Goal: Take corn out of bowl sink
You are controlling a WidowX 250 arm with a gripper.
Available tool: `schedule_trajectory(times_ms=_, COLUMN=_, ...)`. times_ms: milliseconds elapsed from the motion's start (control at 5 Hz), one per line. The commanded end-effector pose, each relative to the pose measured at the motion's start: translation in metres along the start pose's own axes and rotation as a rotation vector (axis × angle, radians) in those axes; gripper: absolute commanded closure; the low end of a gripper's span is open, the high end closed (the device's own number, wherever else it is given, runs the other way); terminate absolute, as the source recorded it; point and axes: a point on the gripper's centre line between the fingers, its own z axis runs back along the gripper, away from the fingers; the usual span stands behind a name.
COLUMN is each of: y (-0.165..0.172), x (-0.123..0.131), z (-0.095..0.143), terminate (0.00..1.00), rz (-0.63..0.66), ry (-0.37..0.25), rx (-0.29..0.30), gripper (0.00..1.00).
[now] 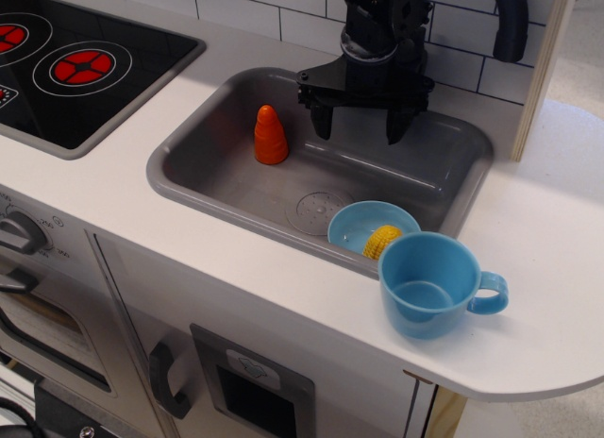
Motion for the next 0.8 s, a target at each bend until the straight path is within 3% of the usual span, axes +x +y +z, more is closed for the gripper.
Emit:
schedule_trajectory(times_ms=0, y=0.000, x=0.000, z=0.000, terminate=0.00, rz=0.000, ry=0.000, rx=0.000, gripper=0.00)
schedule_trajectory(times_ms=200, y=-0.001, x=-0.023, z=0.013, terminate=0.00, rz=-0.011, ry=0.034, rx=0.001, gripper=0.00)
schedule_trajectory(times_ms=400, y=-0.002, x=-0.043, z=0.026, terminate=0.00, rz=-0.024, ry=0.074, rx=-0.034, gripper=0.00)
schedule_trajectory(times_ms=600, y=-0.004, x=-0.057, z=0.035, terminate=0.00, rz=-0.051, ry=0.077, rx=-0.034, gripper=0.00)
